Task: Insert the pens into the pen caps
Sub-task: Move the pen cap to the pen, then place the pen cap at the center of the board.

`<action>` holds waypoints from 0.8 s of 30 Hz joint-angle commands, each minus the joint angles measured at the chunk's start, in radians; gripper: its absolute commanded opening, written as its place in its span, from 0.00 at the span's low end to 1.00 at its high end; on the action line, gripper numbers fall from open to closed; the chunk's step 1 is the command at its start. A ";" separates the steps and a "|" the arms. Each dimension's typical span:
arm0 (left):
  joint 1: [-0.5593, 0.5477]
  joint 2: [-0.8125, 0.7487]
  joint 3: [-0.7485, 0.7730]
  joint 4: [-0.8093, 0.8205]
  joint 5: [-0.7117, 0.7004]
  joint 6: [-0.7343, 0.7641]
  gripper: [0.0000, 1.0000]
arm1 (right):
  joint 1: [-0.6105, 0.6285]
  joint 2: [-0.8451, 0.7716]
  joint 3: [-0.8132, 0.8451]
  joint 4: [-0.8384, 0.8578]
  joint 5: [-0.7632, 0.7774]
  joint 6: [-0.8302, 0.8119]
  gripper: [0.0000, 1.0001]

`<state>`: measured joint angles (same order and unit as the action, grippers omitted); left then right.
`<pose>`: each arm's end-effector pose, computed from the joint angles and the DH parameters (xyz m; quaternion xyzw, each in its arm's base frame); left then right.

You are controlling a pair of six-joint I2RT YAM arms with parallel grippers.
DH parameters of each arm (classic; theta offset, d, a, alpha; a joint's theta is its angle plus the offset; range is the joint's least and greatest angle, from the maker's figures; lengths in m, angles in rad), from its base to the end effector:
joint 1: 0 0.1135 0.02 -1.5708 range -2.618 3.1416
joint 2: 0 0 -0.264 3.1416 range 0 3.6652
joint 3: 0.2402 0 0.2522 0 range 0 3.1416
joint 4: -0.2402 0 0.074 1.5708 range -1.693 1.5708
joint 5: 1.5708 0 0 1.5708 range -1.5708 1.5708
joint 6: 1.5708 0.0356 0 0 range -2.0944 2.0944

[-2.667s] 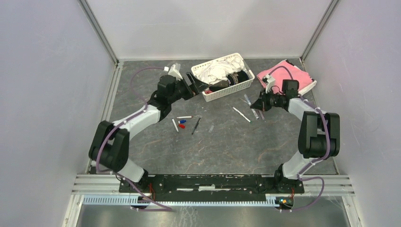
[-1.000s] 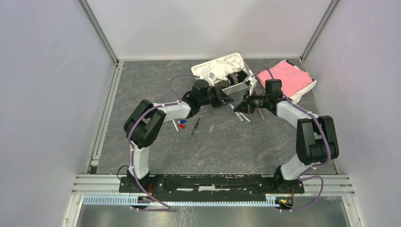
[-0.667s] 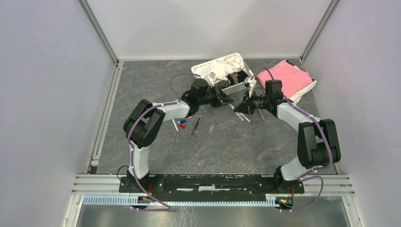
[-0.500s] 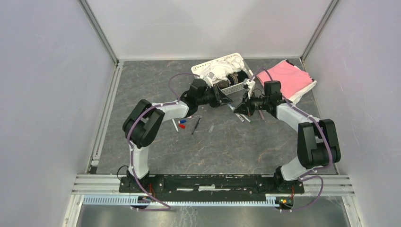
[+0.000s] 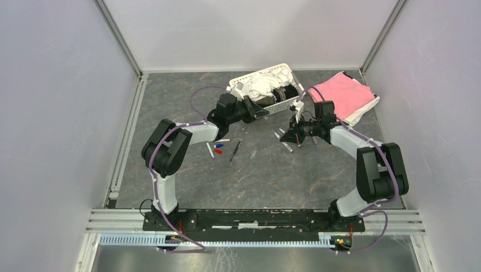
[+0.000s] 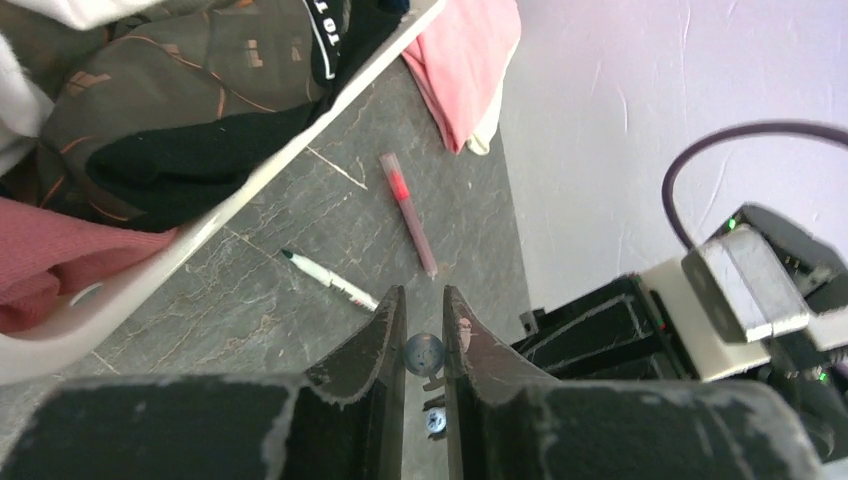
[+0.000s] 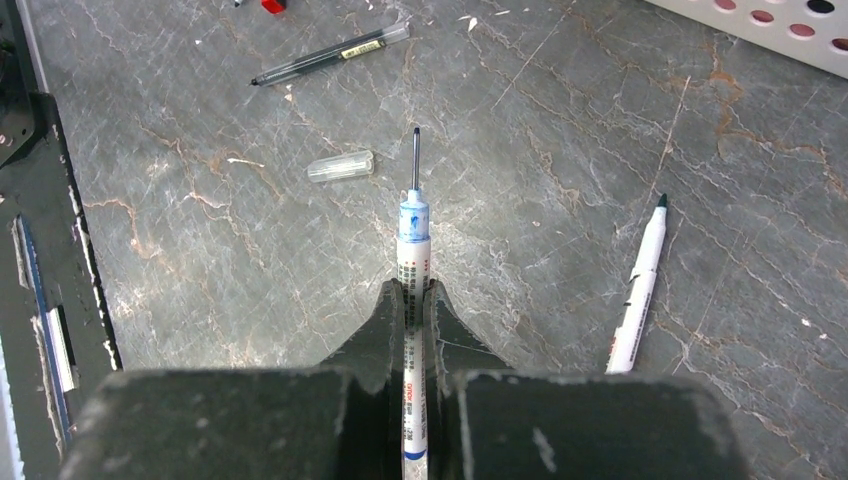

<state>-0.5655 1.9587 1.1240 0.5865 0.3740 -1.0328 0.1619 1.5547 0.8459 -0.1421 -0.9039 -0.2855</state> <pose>0.3583 -0.2428 0.1903 -0.0685 0.7808 -0.5348 0.3156 0.2956 0.0766 0.1914 -0.3368 0.7868 0.3884 0.3415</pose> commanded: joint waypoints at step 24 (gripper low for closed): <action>0.082 -0.122 -0.155 0.429 0.381 0.196 0.04 | 0.004 -0.049 -0.005 -0.022 -0.060 -0.035 0.00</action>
<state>-0.4835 1.8164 0.9829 0.8654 0.7219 -0.7559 0.1619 1.5398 0.8402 -0.1745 -0.9230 -0.3161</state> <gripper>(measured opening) 0.223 0.043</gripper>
